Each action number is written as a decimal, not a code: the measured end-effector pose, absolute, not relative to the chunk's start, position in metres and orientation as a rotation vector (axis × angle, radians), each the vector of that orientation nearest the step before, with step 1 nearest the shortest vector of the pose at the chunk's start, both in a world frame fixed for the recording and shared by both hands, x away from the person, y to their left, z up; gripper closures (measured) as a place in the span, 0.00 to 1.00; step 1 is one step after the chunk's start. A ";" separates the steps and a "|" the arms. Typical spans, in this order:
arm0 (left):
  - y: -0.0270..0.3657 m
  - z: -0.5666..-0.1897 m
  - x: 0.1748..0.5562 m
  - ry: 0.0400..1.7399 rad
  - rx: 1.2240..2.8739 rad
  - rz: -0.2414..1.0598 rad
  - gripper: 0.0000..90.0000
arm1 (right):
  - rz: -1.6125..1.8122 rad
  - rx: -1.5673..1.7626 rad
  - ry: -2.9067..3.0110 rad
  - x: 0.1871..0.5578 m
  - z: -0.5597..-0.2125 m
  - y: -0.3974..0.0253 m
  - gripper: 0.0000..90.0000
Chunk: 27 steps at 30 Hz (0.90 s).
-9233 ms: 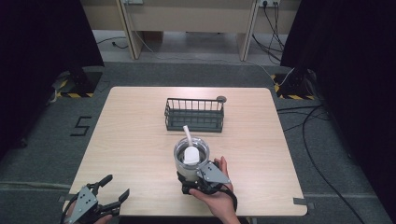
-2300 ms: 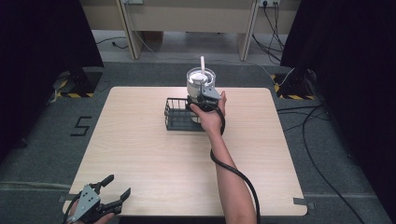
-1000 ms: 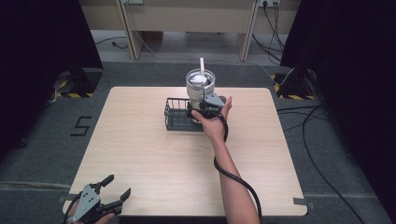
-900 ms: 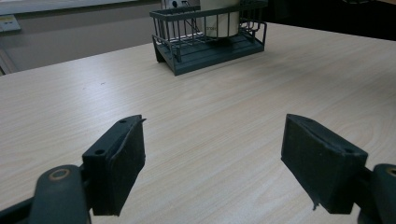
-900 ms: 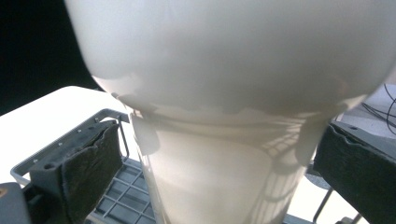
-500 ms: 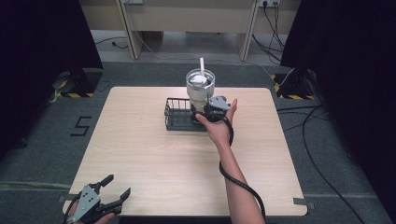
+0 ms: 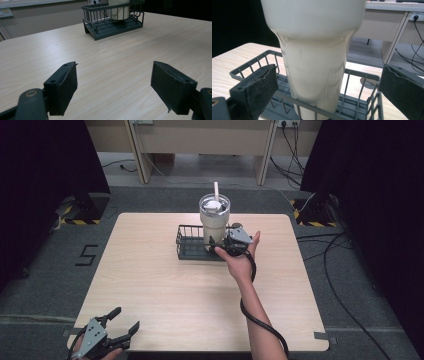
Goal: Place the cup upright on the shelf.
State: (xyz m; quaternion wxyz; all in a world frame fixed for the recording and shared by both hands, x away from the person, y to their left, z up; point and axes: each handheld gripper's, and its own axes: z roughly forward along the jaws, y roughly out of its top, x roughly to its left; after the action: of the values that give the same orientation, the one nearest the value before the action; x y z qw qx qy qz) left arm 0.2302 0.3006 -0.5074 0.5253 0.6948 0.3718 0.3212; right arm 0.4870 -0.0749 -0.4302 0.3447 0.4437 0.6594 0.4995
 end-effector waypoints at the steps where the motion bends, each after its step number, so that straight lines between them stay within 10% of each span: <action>1: 0.301 -0.507 0.230 0.890 1.662 0.768 0.23 | 1.298 1.153 1.713 0.486 -0.430 -0.076 0.03; 27: 0.301 -0.508 0.230 0.898 1.662 0.771 0.23 | 1.283 1.174 1.718 0.451 -0.435 -0.105 0.04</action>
State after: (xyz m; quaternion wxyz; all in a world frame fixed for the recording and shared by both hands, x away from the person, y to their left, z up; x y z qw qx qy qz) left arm 0.2303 0.3006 -0.5079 0.5233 0.6943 0.3749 0.3219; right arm 0.4508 -0.1051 -0.4346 0.3415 0.4514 0.6605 0.4933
